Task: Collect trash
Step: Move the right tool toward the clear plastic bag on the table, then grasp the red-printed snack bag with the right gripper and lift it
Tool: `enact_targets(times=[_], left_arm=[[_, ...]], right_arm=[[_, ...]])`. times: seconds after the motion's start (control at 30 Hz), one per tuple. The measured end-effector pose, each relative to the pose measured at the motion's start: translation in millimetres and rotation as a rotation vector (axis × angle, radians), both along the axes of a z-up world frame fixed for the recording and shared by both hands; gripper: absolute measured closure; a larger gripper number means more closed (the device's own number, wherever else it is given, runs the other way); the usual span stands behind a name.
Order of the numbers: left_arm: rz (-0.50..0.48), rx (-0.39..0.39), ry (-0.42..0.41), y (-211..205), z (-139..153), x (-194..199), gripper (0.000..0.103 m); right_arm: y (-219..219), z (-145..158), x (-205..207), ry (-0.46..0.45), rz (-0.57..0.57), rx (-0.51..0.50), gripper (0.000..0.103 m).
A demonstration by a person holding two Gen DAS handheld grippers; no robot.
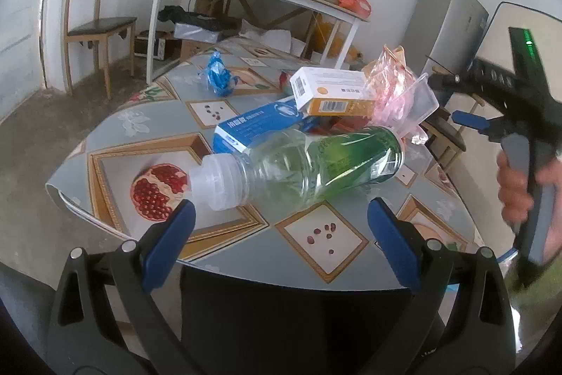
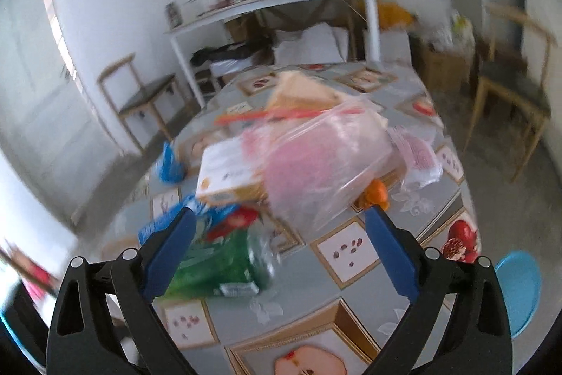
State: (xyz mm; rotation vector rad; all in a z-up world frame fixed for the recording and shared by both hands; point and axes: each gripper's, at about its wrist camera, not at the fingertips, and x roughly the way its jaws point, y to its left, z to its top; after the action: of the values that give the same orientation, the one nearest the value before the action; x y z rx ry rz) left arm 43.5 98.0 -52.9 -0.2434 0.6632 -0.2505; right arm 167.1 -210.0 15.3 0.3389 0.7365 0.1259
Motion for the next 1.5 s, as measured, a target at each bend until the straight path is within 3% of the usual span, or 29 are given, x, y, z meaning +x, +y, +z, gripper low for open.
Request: enact_targets(times=[0.17,0.43,0.5,0.57,0.67,0.8,1.13,1.23,1.4,1.5], left_arm=[[-0.016,-0.007,-0.010,-1,1,1,0.009],[-0.032,-0.013,-0.014,-4,2,0,0.009],[-0.034,-0.016,-0.012,-5,3,-1,0.009],[-0.033,-0.016,-0.012,-5,4,-2,0.009],[-0.033,-0.017,-0.014,-6,5,-3,0.009],[-0.043,-0.018,-0.017,-9,7,-2,0.009],[-0.066,-0.005,-0.025,-20,21,-1,0.009],[-0.082,0.001,-0.041,-24,31,1,0.009],[-0.134,0.004,-0.094,-36,55,14,0.009],[-0.165,0.010,-0.109,-48,65,25,0.009]], right_arm=[[-39,-9,20,0.061,-0.084,0.233,0.008],[-55,-14,62,0.089,-0.134,0.251,0.008],[-56,-20,66,0.114,-0.131,0.247,0.015],[-63,-23,58,0.113,-0.118,0.275,0.018],[-74,-19,34,0.112,-0.136,0.236,0.030],[-89,-30,3,0.177,-0.149,0.219,0.043],[-125,-87,-50,0.333,-0.225,0.182,0.044],[-129,-83,-56,0.297,-0.233,0.175,0.044],[-124,-57,-61,0.157,-0.182,0.135,0.044],[-113,-43,-57,0.081,-0.114,0.091,0.037]])
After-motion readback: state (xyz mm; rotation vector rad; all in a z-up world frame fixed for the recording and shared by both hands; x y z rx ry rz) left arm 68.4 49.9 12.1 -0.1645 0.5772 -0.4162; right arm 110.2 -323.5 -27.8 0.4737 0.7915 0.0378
